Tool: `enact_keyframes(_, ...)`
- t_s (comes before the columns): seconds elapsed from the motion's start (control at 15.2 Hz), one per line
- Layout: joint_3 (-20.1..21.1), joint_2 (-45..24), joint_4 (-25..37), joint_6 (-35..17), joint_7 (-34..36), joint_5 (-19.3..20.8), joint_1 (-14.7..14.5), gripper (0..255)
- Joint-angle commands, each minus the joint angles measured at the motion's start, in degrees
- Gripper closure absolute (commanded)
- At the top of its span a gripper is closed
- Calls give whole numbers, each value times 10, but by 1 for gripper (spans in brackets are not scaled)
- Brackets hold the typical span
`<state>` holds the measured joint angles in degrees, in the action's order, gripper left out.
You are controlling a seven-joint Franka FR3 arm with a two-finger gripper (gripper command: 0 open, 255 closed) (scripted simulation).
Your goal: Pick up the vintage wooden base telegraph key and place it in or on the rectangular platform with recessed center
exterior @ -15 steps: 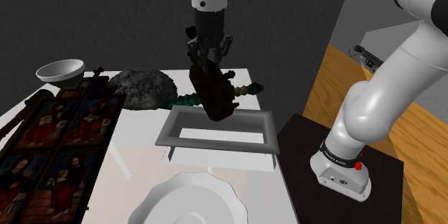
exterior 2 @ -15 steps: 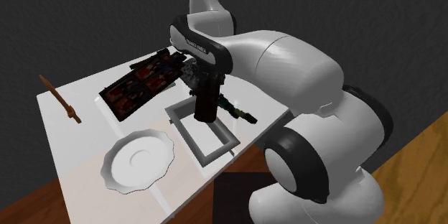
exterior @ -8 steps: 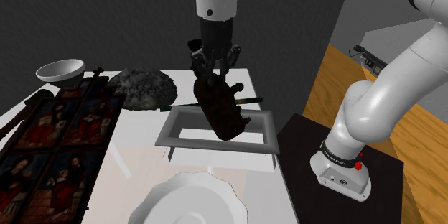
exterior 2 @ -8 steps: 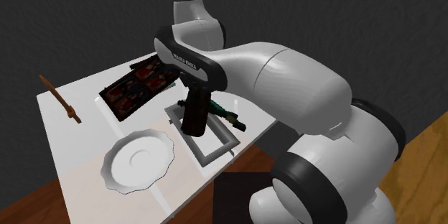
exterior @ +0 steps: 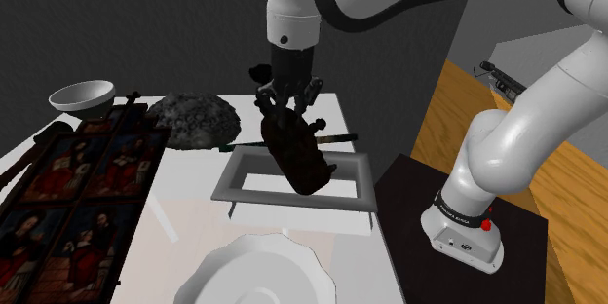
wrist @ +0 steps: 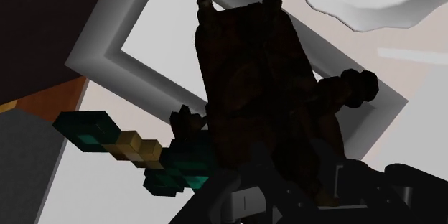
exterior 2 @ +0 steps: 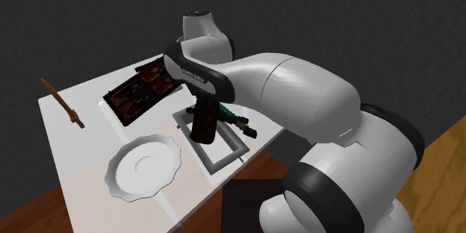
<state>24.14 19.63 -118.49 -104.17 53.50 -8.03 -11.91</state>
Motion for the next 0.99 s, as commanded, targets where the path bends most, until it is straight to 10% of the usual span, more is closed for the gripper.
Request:
enact_keyframes(0.0, 2, -2, -20, 3, -1, -1, -2, 255)
enact_keyframes(0.92, 3, -7, -68, -49, 0, -2, -9, 255)
